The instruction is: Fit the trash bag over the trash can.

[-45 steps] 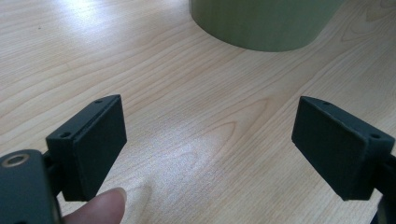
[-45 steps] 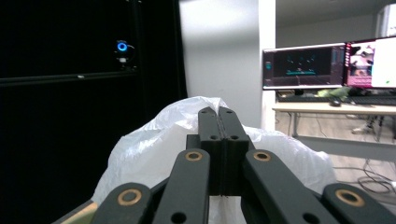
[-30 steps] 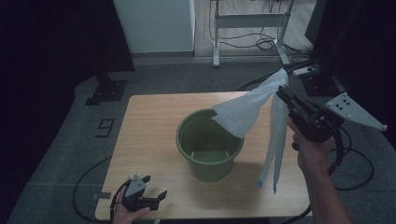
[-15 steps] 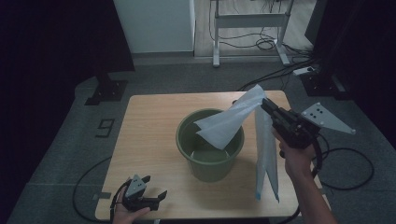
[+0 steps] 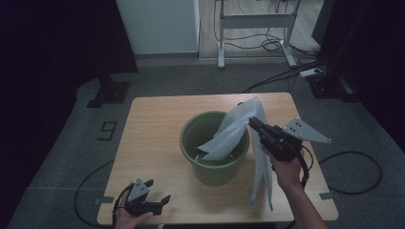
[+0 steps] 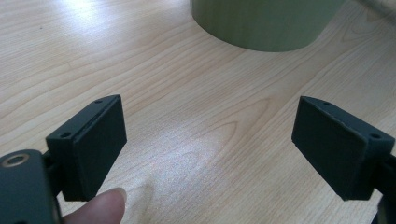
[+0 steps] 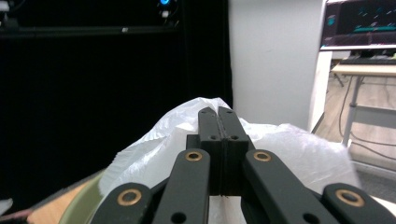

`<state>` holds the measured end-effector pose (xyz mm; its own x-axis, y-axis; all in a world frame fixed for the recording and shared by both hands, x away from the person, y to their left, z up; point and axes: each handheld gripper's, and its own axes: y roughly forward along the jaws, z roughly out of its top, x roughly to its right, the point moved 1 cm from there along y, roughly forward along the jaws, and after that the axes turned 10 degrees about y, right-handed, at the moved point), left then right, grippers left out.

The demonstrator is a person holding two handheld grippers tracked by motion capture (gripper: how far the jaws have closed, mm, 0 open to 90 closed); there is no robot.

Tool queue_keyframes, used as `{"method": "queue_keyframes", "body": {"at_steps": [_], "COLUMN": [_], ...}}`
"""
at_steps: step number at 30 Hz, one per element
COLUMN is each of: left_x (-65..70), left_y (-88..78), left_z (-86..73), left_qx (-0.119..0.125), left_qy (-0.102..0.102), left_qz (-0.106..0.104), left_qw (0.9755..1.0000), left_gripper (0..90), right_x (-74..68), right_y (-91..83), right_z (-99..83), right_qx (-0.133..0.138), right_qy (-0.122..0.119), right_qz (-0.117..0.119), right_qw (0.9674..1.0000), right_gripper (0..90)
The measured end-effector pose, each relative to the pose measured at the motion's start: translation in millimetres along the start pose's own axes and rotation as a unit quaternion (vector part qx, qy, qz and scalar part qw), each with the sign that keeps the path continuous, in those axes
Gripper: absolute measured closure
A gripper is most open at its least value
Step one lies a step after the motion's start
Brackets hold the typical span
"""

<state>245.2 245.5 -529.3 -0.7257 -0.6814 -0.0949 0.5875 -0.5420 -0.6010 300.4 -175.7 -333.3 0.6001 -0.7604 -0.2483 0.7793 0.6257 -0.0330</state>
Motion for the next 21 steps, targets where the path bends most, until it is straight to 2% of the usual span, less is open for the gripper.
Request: {"method": "queue_keyframes", "body": {"at_steps": [6, 9, 10, 12, 18, 19, 21], "left_x": [-0.2, 0.6, 1.0, 2.5, 3.5, 3.2, 2.3], "left_y": [-0.7, -2.2, -3.2, -7.1, -6.6, -5.8, -5.4], "left_z": [0.1, 1.5, 2.7, 7.2, 7.9, 7.0, 5.8], "left_qx": [0.003, 0.006, 0.009, 0.024, 0.025, 0.023, 0.021], "left_qy": [-0.002, -0.002, -0.003, -0.01, -0.011, -0.01, -0.012], "left_qz": [0.001, 0.003, 0.004, 0.006, 0.004, 0.004, 0.004], "left_qw": [1.0, 1.0, 0.9999, 0.9996, 0.9996, 0.9997, 0.9997], "left_gripper": [9.9, 9.9, 9.9, 11.2, 11.6, 11.6, 11.5], "right_x": [-5.3, -7.8, -7.8, -8.2, -8.9, -8.7, -8.6], "right_y": [7.9, 9.7, 9.7, 11.4, 16.1, 15.9, 12.5], "right_z": [-23.7, -46.1, -46.1, -61.3, -80.3, -82.0, -82.5], "right_qx": [-0.027, -0.046, -0.046, -0.062, -0.084, -0.085, -0.082], "right_qy": [0.0, 0.002, 0.002, 0.007, 0.013, 0.016, 0.019], "right_qz": [0.014, 0.021, 0.021, 0.024, 0.028, 0.034, 0.042], "right_qw": [0.9996, 0.9987, 0.9987, 0.9978, 0.996, 0.9957, 0.9956], "right_gripper": [88.8, 88.8, 88.8, 88.8, 88.2, 84.5, 70.3]}}
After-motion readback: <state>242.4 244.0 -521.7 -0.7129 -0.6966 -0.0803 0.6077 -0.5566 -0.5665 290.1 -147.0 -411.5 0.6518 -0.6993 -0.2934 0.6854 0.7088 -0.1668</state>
